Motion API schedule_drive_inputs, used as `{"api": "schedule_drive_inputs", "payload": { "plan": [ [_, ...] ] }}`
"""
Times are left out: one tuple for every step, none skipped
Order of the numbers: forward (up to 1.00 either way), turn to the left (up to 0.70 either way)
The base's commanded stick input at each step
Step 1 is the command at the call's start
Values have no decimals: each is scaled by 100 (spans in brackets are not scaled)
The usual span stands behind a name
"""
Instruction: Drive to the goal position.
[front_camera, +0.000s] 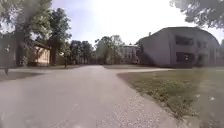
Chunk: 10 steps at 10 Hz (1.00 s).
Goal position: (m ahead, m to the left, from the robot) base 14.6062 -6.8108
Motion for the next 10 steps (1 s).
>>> {"api": "schedule_drive_inputs", "payload": {
  "plan": [
    [70,0],
    [70,0],
    [70,0],
    [70,0],
    [70,0],
    [70,34],
    [70,35],
    [70,31],
    [70,0],
    [70,0]
  ]
}}
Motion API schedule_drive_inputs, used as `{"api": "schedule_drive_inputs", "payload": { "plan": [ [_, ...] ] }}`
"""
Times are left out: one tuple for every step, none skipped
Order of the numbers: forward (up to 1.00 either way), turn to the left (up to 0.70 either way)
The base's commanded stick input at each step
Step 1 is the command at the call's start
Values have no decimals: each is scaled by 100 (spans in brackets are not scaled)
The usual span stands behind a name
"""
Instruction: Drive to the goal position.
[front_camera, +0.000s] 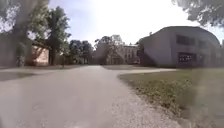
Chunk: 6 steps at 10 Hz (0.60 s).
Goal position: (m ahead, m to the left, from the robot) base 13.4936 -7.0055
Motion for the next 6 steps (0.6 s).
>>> {"api": "schedule_drive_inputs", "payload": {
  "plan": [
    [70,0],
    [70,0],
    [70,0],
    [70,0],
    [70,0],
    [70,0]
  ]
}}
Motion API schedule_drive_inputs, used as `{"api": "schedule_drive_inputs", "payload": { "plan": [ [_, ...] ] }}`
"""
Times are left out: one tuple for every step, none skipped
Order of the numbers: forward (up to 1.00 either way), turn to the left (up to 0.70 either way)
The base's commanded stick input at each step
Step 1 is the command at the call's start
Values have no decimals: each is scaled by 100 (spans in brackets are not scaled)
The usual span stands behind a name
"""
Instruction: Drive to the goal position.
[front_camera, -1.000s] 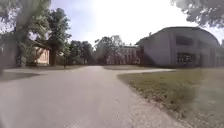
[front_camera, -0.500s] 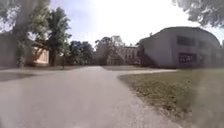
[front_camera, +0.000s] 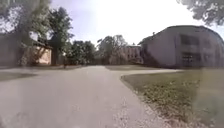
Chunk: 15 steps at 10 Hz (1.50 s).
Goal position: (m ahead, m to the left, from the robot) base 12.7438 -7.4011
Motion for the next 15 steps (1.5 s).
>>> {"api": "schedule_drive_inputs", "payload": {
  "plan": [
    [70,0],
    [70,0],
    [70,35],
    [70,35],
    [70,32],
    [70,12],
    [70,0],
    [70,0],
    [70,0],
    [70,0],
    [70,0],
    [70,0],
    [70,0],
    [70,0],
    [70,0]
  ]
}}
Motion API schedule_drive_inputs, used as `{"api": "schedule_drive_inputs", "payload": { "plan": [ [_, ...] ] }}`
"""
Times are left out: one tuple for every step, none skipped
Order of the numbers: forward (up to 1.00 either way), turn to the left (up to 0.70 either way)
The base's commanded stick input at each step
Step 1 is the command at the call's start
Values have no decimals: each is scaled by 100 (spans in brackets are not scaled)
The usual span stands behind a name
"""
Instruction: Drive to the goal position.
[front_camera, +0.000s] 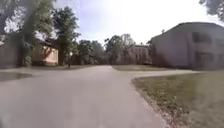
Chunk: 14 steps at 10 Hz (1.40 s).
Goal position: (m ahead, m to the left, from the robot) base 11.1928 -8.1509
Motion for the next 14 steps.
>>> {"api": "schedule_drive_inputs", "payload": {
  "plan": [
    [70,0],
    [70,0],
    [70,0],
    [70,0],
    [70,0],
    [70,0],
    [70,0],
    [70,0],
    [70,0],
    [70,0],
    [70,0],
    [70,0],
    [70,0],
    [70,0]
  ]
}}
